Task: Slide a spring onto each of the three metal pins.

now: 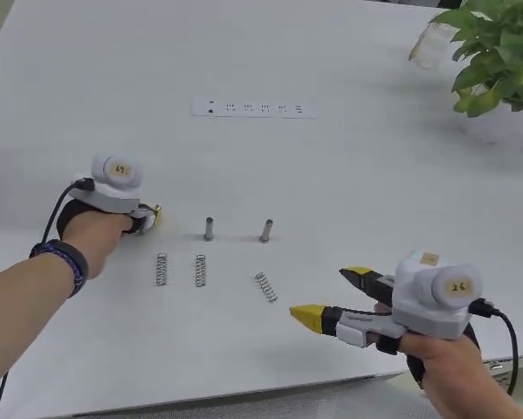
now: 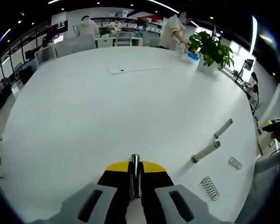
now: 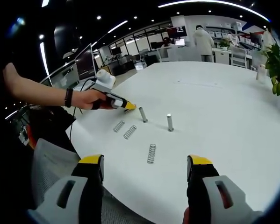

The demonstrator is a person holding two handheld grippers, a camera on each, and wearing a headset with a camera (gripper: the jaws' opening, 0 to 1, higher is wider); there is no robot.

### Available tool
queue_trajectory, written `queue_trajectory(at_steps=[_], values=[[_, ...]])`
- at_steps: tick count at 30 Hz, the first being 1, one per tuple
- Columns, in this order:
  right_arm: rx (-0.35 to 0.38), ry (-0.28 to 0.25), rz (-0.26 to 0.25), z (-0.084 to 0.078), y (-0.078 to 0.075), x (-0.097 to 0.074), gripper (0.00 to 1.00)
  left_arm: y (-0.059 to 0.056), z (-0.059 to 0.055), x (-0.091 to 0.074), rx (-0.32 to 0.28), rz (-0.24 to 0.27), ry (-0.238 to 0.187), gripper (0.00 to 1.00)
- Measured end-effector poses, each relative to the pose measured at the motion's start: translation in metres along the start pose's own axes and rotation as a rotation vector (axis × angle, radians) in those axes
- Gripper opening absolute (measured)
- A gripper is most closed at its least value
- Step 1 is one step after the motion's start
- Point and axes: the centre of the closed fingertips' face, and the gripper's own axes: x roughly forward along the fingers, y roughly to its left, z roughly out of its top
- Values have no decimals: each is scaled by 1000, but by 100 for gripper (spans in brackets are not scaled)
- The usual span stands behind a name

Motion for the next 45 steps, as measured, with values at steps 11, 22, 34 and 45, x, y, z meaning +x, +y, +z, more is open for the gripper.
queue_trajectory(at_steps=[11, 22, 34, 45], values=[[3, -2, 2, -2, 0, -1, 71, 4, 4, -7, -9, 8, -17, 0], [5, -11, 0, -2, 0, -1, 71, 6, 8, -13, -10, 12, -32, 0], [-2, -11, 4, -2, 1, 0, 71, 2, 8, -24, -13, 16, -50, 0], [-5, -11, 7, -5, 4, 0, 71, -2, 3, -33, -6, 13, -53, 0]])
